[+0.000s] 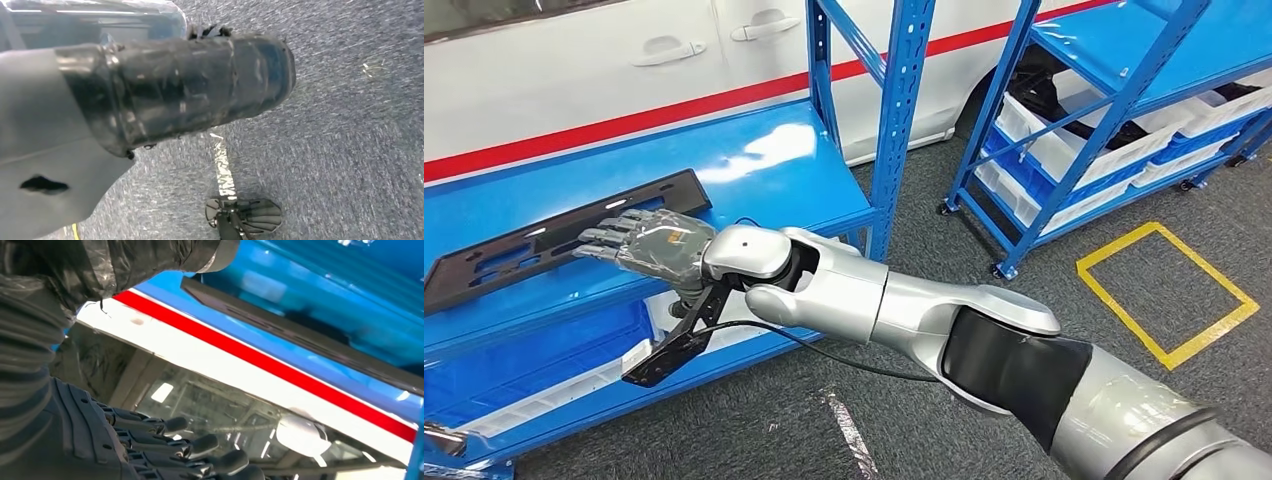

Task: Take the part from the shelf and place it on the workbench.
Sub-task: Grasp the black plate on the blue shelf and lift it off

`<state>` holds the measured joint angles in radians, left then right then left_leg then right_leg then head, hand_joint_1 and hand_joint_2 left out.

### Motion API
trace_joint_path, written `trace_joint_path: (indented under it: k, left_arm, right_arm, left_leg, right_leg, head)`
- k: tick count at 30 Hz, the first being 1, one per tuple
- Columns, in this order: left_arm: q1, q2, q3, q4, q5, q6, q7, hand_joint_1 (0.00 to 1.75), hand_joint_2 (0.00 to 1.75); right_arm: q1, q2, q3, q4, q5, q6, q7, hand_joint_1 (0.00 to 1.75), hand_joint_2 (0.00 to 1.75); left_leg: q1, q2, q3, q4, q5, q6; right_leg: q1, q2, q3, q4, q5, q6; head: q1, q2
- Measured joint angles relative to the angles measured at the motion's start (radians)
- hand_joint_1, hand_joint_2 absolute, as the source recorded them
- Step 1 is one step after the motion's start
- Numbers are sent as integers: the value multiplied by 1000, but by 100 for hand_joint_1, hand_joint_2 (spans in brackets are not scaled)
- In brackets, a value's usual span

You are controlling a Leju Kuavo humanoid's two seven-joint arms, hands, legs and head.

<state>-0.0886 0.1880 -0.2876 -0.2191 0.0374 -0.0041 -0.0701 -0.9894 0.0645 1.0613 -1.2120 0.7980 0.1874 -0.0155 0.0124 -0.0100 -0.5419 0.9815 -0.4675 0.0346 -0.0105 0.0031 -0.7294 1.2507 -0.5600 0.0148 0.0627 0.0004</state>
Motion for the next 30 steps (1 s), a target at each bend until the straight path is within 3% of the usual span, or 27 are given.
trace_joint_path:
  k: [2,4,7,9,12,14,15,17,18,20,22,24,26,28,29,30]
  left_arm:
    - [0,0,0,0,0,0,-1,0,0]
    - [-2,-1,-1,1,0,-1,-3,0,0]
    - [-5,-2,-1,1,2,-2,-7,0,0]
    - [-6,-3,-1,1,3,-2,-9,0,0]
    - [-9,-4,-1,1,5,-1,-11,0,0]
    - [-7,-4,-2,1,6,-1,-11,0,0]
    - [-6,-5,-2,1,6,-1,-11,0,0]
    - [-6,-5,-2,1,6,0,-12,0,0]
    - [-7,-4,-2,1,6,0,-12,0,0]
    - [-11,-3,-2,1,6,1,-13,0,0]
    - [-11,-2,-2,1,6,2,-14,0,0]
    - [-10,-1,-2,1,7,2,-14,0,0]
    - [-11,-1,-2,1,8,2,-15,0,0]
    - [-11,-2,-2,1,10,2,-15,0,0]
    - [-10,-2,-2,1,10,2,-15,0,0]
    - [-10,-2,-2,1,11,2,-15,0,0]
  right_arm:
    - [0,0,0,4,1,0,0,0,175]
    - [0,0,0,8,3,-1,-1,0,175]
    - [-1,3,-1,13,9,-3,-3,0,175]
    - [-5,5,-2,14,12,-5,-4,0,175]
    - [-6,6,-2,19,12,-6,-5,0,175]
    - [-4,7,-2,24,12,-6,-5,0,175]
    - [-4,7,-2,27,12,-6,-6,0,131]
    - [-4,9,-2,31,7,-5,-6,0,44]
    - [-5,10,-2,33,-3,-1,-6,0,0]
    - [-4,14,-7,39,-40,13,-5,0,0]
    - [-3,20,-15,47,-74,23,-4,0,0]
    - [-7,24,-21,53,-94,31,-4,0,87]
    - [-13,26,-24,59,-111,39,-1,0,175]
    - [-17,27,-24,64,-123,43,2,0,175]
    - [-17,27,-24,66,-128,45,3,0,175]
    - [-18,28,-24,67,-130,47,3,0,175]
  left_leg:
    - [3,-1,23,6,-25,-9]
    - [3,-4,31,16,-45,-24]
    - [2,-4,31,23,-59,-40]
    - [4,0,11,66,-64,-47]
    - [5,4,-93,237,-120,-57]
    - [5,4,-149,294,-134,-59]
    - [5,4,-151,273,-112,-57]
    - [1,5,-116,155,-29,-44]
    - [-2,5,-96,95,-3,-36]
    - [-10,5,-73,32,16,-25]
    - [-12,3,-66,23,22,-18]
    - [-6,4,-58,9,36,-12]
    - [-2,3,-54,1,44,-7]
    - [-2,-3,-56,4,43,-4]
    - [-1,-7,-56,5,43,-4]
    - [0,-13,-57,8,41,-5]
  right_leg:
    - [-3,0,16,-122,108,2]
    - [0,1,29,-204,175,-10]
    - [3,2,35,-209,181,-37]
    - [0,2,48,-216,177,-47]
    - [1,1,61,-222,169,-57]
    - [5,4,64,-220,163,-61]
    - [7,5,67,-219,161,-62]
    - [10,9,74,-219,157,-62]
    - [12,9,76,-219,156,-60]
    - [12,10,76,-219,155,-53]
    - [12,9,75,-222,156,-40]
    - [13,8,66,-201,137,-28]
    - [10,6,27,-107,79,-18]
    - [5,5,-24,15,23,-11]
    - [3,4,-35,45,17,-8]
    - [0,4,-27,36,29,-6]
  head:
    - [0,0]
    - [0,0]
    - [0,0]
    - [-2,0]
    - [-4,0]
    - [-4,0]
    - [-4,0]
    - [-4,0]
    - [-4,0]
    - [-4,0]
    - [-4,0]
    - [-2,0]
    - [-1,0]
    - [-1,0]
    - [-1,0]
    - [0,0]
